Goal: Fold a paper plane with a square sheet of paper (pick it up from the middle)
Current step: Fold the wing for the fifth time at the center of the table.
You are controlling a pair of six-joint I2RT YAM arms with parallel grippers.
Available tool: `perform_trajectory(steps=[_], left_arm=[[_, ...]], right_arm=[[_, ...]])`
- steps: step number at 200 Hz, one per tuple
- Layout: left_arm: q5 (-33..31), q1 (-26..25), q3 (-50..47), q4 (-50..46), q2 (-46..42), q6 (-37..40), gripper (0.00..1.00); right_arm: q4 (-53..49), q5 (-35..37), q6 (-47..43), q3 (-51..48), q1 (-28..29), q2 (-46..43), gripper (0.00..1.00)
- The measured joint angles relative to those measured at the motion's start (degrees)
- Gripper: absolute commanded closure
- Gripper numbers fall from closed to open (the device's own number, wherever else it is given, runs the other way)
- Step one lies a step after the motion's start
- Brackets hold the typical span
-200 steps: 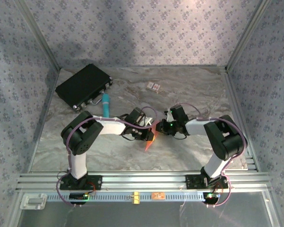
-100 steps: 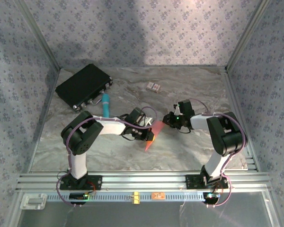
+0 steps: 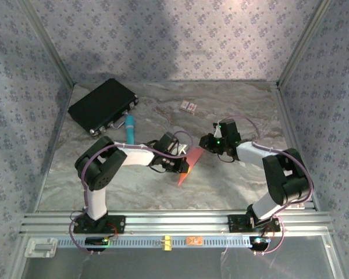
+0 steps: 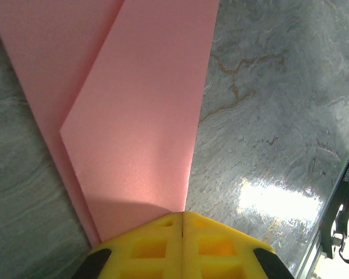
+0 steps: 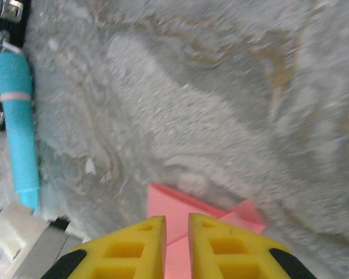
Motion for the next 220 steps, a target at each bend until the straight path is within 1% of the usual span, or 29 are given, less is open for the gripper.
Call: perform_trajectory(steps=[35,47,68,112,142,195,220], left_arm=[[-0.02,0.00,-0.02,0.11,0.00,-0.48,1.00],[0.00,0.00,-0.11,0.26,-0.02,-0.70,1.00],[0.31,0.00,-0.55,0.50,-0.35,-1.01,0.99],[0.02,-0.02,-2.08,-1.73,-2.60,-1.42,0.95],[0.07,0.00,-3.45,-2.86,-3.65,-1.27,0.95],[0.42,0.17,-5.01,-0.61,-3.98,-1.27,0.98],[0.66,0.26,-5.29,-0.31,-4.07,-1.27,0.99]], right_arm=[[1.22,-1.90,0.24,-2.05,3.65,1.18,0.86],[1.40,-2.29,0.26,-2.10,4.55,2.51,0.90],[1.38,-1.97,0.57,-2.10,5.03,5.53,0.94],[2.19,-2.71,0.63,-2.36,4.33,6.84,0.94],[2.23,-2.78,0.52,-2.36,4.13,6.88,0.94],[2.60,-3.37,0.48,-2.47,3.98,6.88,0.92],[1.75,-3.39,0.42,-2.75,3.85,5.33,0.91]])
